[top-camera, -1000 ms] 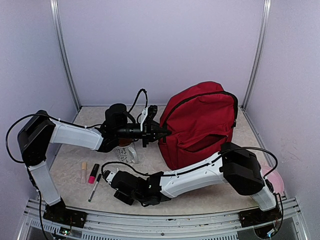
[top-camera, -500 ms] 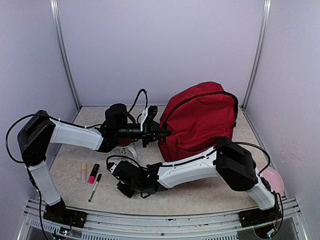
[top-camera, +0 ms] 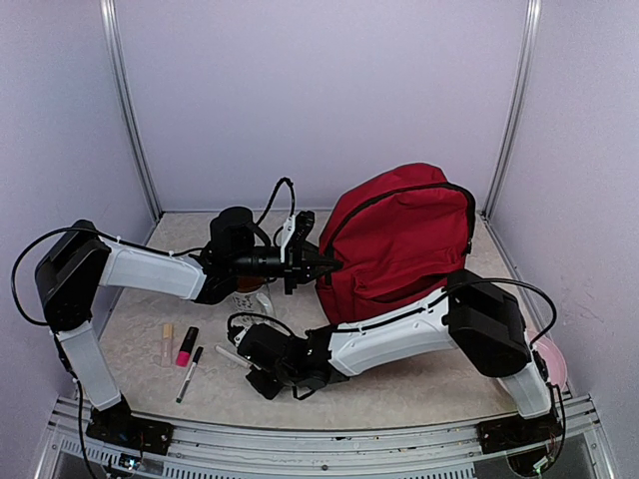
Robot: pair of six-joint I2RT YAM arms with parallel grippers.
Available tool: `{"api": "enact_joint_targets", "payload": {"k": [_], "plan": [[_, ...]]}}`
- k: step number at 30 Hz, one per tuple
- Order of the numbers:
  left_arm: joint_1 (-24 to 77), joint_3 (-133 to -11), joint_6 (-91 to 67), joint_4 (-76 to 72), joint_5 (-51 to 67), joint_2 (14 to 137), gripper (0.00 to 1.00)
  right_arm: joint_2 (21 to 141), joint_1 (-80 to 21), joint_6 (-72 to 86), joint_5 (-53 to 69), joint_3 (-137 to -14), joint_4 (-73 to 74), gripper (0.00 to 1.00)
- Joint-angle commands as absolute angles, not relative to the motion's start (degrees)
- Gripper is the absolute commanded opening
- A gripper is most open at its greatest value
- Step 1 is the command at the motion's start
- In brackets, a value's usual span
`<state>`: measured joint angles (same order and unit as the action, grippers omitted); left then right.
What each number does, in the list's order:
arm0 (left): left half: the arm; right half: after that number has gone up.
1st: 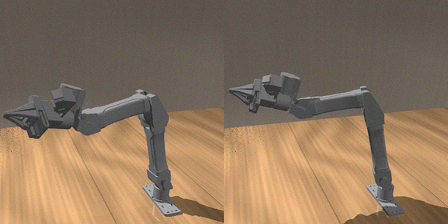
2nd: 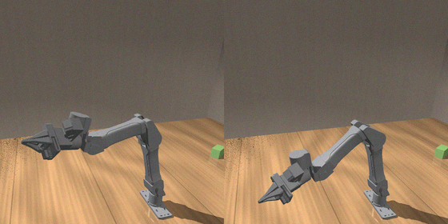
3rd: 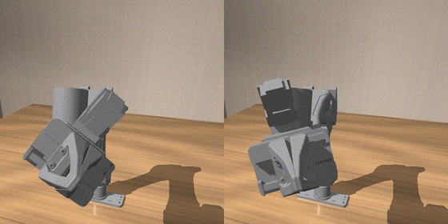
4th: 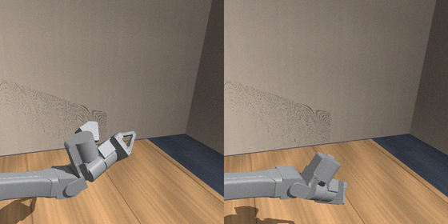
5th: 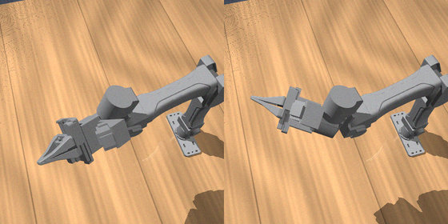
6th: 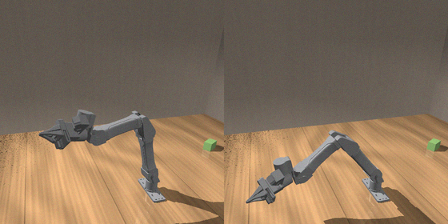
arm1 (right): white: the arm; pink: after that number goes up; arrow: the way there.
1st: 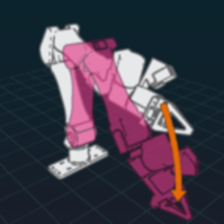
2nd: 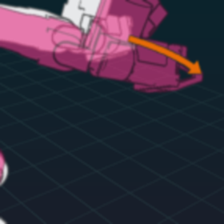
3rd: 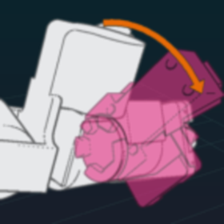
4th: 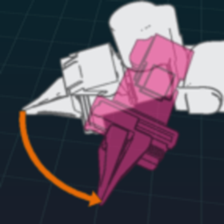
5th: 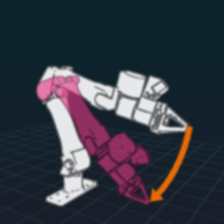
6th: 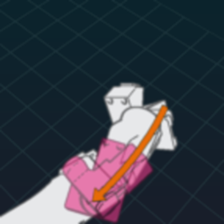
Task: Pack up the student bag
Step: Pick up the pen from the center of the board, then place the second largest pocket of the bag in the largest pocket of the bag, then pick up the pen from the largest pocket of the bag.
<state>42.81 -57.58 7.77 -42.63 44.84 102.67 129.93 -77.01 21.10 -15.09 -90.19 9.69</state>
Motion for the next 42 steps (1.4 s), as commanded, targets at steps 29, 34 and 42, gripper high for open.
{"api": "enact_joint_targets", "payload": {"k": [29, 34, 42], "plan": [[43.81, -58.42, 9.81, -40.87, 45.1, 101.61, 0.0, 122.85, -77.44, 14.27, -4.3, -84.53, 50.07, 0.35], [43.86, -58.34, 9.95, -40.87, 45.22, 101.56, 0.0, 122.69, -76.96, 13.42, -4.22, -84.07, 48.87, 0.08], [43.86, -58.35, 9.9, -40.87, 44.96, 101.52, 0.0, 117.51, -76.82, 10.68, -4.88, -84.1, 47.55, 0.0]]}}
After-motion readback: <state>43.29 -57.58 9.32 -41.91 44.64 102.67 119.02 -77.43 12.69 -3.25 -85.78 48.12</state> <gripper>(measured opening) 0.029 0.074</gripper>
